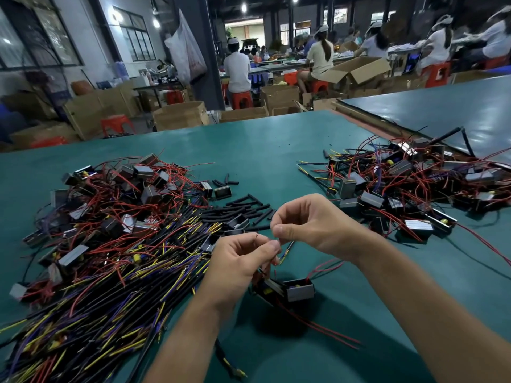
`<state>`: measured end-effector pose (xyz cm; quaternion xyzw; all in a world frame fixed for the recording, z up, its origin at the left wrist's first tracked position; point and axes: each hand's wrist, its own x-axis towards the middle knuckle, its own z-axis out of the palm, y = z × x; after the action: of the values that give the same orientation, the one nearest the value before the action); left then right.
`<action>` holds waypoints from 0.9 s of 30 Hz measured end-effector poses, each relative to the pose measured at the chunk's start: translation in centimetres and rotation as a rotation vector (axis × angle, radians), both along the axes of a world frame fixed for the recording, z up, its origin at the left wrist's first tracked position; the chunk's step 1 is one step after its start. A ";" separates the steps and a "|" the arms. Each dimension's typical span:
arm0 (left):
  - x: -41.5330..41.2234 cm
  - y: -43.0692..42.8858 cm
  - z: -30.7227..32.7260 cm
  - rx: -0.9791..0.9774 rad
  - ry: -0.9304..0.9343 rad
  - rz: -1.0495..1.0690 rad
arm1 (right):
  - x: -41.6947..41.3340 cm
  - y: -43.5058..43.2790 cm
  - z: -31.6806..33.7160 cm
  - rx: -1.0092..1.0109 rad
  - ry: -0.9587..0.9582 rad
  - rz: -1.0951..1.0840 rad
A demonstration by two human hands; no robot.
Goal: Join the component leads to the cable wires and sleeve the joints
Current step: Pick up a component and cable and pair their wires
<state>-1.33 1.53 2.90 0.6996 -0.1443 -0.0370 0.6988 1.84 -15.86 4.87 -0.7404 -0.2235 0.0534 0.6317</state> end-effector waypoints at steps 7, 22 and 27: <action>-0.1 -0.1 -0.1 -0.005 0.022 0.046 | 0.2 -0.2 -0.3 -0.062 -0.071 -0.043; 0.5 -0.6 -0.6 -0.151 0.078 0.258 | 11.1 5.8 -0.1 -0.908 -0.185 -0.423; 0.9 -0.1 -1.0 -0.191 0.057 0.308 | 13.6 6.7 -1.6 -1.421 -0.299 -0.290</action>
<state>-0.43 1.43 1.91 0.6425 -0.0184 0.0648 0.7633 15.47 -9.18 3.31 -0.9923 -0.1187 -0.0004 -0.0363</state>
